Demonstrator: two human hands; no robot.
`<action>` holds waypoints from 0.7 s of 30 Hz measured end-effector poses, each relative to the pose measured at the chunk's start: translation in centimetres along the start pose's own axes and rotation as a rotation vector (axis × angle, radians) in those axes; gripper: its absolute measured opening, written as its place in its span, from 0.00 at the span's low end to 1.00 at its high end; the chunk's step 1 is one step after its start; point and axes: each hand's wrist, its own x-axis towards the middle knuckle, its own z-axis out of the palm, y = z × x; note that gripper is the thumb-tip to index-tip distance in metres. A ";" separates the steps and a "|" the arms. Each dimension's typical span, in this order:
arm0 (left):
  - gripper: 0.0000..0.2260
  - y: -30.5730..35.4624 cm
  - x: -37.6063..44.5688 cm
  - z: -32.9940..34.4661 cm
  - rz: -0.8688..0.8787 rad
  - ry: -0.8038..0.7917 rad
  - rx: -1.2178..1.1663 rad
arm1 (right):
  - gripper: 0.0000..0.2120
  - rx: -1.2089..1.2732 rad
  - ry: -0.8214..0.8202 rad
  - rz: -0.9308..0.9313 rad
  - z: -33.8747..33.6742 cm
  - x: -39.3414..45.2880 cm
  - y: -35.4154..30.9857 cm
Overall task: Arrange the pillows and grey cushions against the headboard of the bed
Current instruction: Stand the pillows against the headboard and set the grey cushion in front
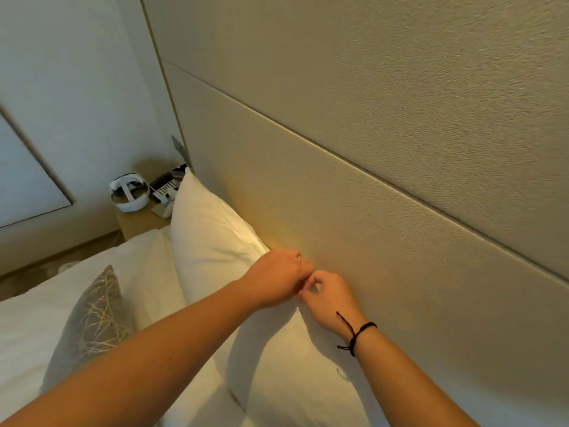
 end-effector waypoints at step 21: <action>0.16 -20.4 2.6 0.7 -0.219 -0.567 0.485 | 0.11 0.208 -0.267 0.152 9.0 15.2 -2.3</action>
